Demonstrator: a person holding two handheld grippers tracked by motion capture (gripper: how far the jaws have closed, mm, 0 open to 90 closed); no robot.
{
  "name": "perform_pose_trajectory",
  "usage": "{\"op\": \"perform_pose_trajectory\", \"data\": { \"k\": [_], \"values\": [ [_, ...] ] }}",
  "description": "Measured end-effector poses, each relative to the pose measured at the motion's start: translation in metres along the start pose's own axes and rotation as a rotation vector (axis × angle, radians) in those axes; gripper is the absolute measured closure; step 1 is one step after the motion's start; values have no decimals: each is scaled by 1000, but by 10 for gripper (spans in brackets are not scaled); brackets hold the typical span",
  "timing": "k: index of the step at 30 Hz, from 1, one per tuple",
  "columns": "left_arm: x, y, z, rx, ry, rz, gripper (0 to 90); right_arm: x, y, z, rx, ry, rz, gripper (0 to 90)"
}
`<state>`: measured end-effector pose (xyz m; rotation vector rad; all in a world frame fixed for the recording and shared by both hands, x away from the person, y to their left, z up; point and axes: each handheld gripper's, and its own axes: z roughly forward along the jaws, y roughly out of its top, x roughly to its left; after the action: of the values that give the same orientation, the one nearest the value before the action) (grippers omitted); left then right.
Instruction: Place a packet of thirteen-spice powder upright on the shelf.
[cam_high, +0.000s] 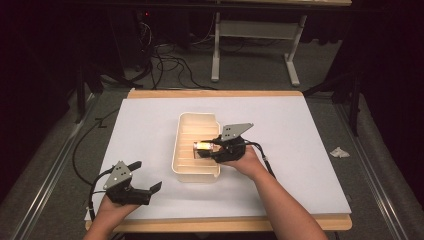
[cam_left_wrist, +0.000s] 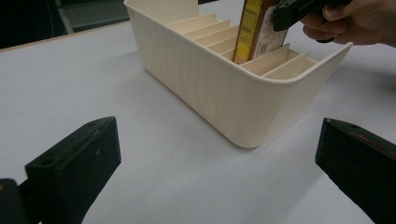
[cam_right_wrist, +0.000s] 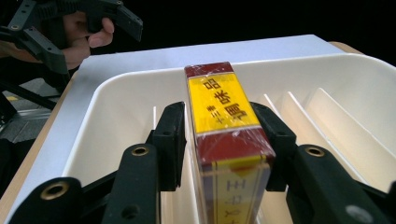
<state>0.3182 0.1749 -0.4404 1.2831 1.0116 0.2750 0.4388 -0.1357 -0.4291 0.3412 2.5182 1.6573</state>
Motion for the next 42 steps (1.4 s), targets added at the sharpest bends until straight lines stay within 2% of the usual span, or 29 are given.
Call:
{"op": "perform_pose_trajectory", "data": {
  "k": [9, 24, 28, 34, 39, 42],
  "values": [
    [0, 0, 0, 0, 1, 0, 7, 0, 1, -1, -6, -8, 7, 551],
    [0, -1, 0, 4, -3, -1, 7, 0, 4, -3, -16, -8, 17, 395],
    [0, 0, 0, 4, -3, -1, 7, 2, 6, -3, -11, -23, 19, 342],
    [0, -1, 0, 5, -3, -2, 7, 4, 11, -4, -7, -68, 23, 213],
    [0, 0, 0, 2, -3, -2, 7, 6, 14, -9, -7, -93, 38, 180],
    [0, 0, 0, 3, -3, -1, 7, 5, 15, -12, -6, -103, 29, 176]
  ]
}}
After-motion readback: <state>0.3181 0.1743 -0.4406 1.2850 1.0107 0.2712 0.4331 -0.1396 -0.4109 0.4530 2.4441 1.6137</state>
